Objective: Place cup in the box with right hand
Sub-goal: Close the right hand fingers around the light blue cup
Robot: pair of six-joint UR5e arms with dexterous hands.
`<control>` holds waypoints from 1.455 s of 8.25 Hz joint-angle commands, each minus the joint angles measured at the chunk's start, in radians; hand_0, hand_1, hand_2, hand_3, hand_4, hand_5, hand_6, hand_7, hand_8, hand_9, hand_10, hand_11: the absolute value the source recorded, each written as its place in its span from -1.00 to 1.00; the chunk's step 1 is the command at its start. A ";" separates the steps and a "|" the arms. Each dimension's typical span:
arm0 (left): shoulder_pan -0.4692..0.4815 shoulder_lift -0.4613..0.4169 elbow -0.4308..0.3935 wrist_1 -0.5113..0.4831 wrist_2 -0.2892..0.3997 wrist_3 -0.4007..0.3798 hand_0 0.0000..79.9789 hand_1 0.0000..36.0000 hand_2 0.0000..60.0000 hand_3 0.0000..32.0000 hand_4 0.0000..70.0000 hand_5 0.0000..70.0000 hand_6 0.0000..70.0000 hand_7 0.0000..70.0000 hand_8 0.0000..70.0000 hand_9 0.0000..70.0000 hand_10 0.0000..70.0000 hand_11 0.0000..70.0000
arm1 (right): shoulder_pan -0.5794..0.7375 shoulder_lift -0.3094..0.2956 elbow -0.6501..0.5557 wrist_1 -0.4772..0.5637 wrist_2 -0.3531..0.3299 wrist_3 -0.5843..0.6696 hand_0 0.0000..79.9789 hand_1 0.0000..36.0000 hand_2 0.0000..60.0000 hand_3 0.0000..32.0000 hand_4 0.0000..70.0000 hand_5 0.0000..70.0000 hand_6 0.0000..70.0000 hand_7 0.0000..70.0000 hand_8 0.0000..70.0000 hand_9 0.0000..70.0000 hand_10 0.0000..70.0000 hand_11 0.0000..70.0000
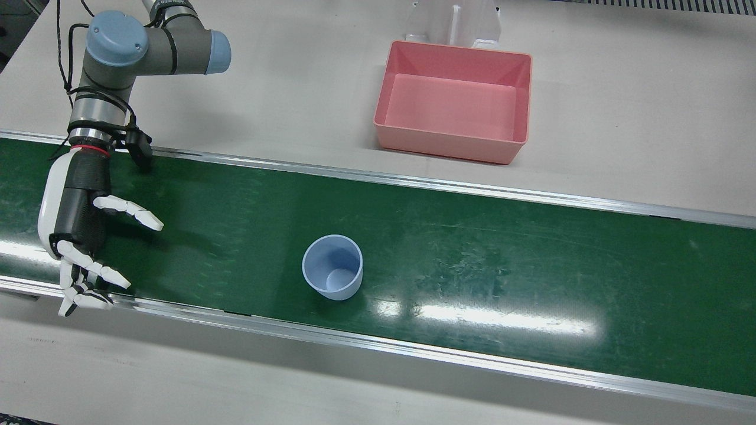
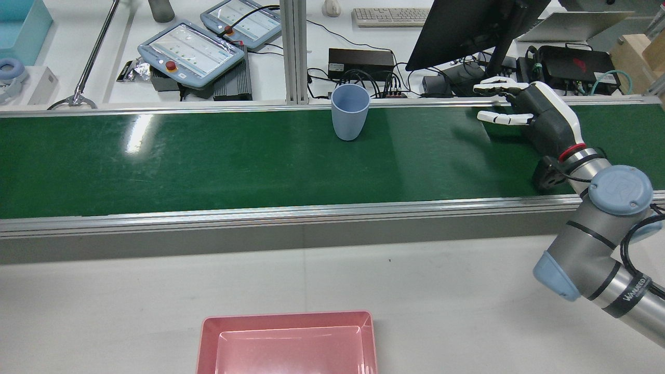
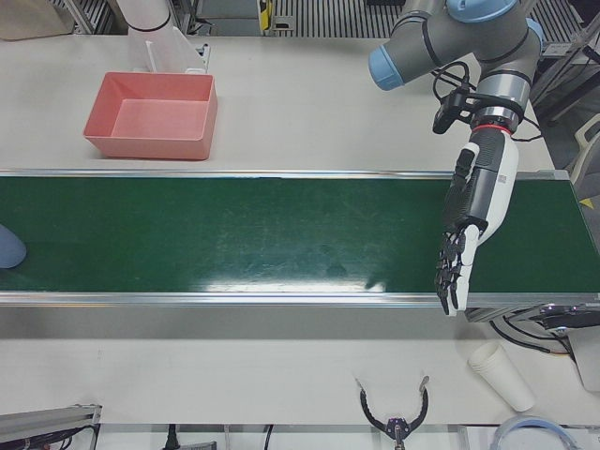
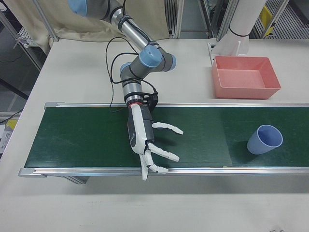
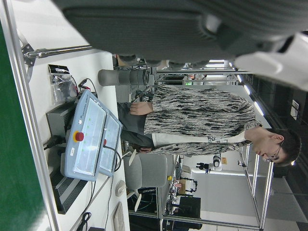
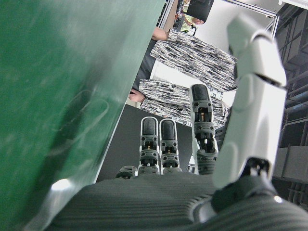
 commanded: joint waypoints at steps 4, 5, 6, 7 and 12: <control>0.000 0.000 0.001 0.000 0.000 0.000 -1.00 -1.00 -1.00 -1.00 -1.00 -1.00 -1.00 -1.00 -1.00 -1.00 -1.00 -1.00 | -0.023 0.010 -0.001 -0.002 0.019 -0.015 0.39 -0.04 -0.78 -1.00 -0.12 -0.81 -0.73 0.07 -0.52 -0.21 -0.99 -0.95; 0.000 0.000 0.001 0.000 0.000 0.000 -1.00 -1.00 -1.00 -1.00 -1.00 -1.00 -1.00 -1.00 -1.00 -1.00 -1.00 -1.00 | -0.023 0.010 -0.001 -0.002 0.019 -0.015 0.39 -0.05 -0.78 -1.00 -0.12 -0.81 -0.73 0.07 -0.52 -0.22 -1.00 -0.96; 0.000 0.000 0.001 0.000 0.000 0.000 -1.00 -1.00 -1.00 -1.00 -1.00 -1.00 -1.00 -1.00 -1.00 -1.00 -1.00 -1.00 | -0.023 0.010 -0.001 -0.002 0.019 -0.015 0.42 -0.13 -1.00 -1.00 -0.05 -0.81 -0.73 0.08 -0.52 -0.21 -1.00 -0.96; 0.000 0.000 -0.001 0.000 0.000 0.000 -1.00 -1.00 -1.00 -1.00 -1.00 -1.00 -1.00 -1.00 -1.00 -1.00 -1.00 -1.00 | -0.023 0.010 -0.001 -0.002 0.019 -0.015 0.41 -0.07 -0.89 -1.00 -0.08 -0.81 -0.73 0.09 -0.52 -0.21 -1.00 -0.97; 0.000 0.000 -0.001 0.000 0.000 0.000 -1.00 -1.00 -1.00 -1.00 -1.00 -1.00 -1.00 -1.00 -1.00 -1.00 -1.00 -1.00 | -0.015 0.010 0.051 -0.121 0.109 -0.015 0.94 1.00 1.00 -1.00 1.00 -0.49 0.09 1.00 0.41 1.00 -0.12 0.33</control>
